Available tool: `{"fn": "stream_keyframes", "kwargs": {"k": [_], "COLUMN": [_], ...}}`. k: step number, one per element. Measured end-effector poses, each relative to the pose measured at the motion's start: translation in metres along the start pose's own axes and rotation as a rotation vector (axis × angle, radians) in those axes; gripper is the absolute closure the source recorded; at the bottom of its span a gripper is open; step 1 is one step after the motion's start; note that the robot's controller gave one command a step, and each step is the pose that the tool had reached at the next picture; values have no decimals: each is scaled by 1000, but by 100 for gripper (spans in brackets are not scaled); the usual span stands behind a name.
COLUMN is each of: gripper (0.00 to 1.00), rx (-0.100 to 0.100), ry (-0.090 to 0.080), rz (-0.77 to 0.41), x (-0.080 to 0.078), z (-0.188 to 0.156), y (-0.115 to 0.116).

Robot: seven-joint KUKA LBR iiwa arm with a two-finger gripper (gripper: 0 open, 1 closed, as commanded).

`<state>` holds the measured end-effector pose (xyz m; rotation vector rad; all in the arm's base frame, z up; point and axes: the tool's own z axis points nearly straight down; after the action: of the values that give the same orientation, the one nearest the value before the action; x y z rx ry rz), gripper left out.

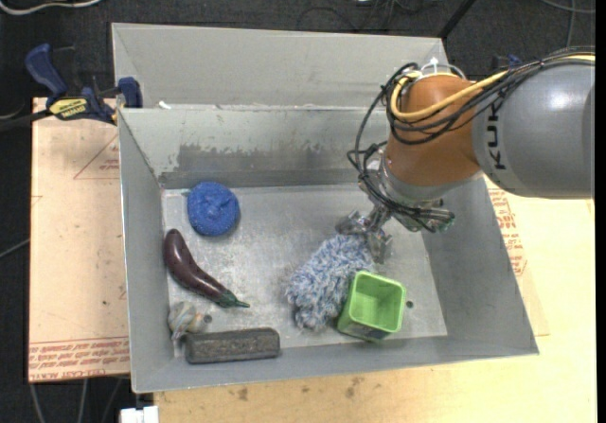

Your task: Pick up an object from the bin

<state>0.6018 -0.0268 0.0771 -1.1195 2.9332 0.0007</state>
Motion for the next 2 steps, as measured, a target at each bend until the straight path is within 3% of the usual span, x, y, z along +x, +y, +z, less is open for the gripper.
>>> {"fn": "stream_keyframes", "kwargs": {"k": [1, 2], "gripper": [100, 100], "rx": [0, 0], "ry": [-2, -2], "rz": [-39, -40], "x": [-28, -28], "z": [-98, -98], "y": [-9, -9]}}
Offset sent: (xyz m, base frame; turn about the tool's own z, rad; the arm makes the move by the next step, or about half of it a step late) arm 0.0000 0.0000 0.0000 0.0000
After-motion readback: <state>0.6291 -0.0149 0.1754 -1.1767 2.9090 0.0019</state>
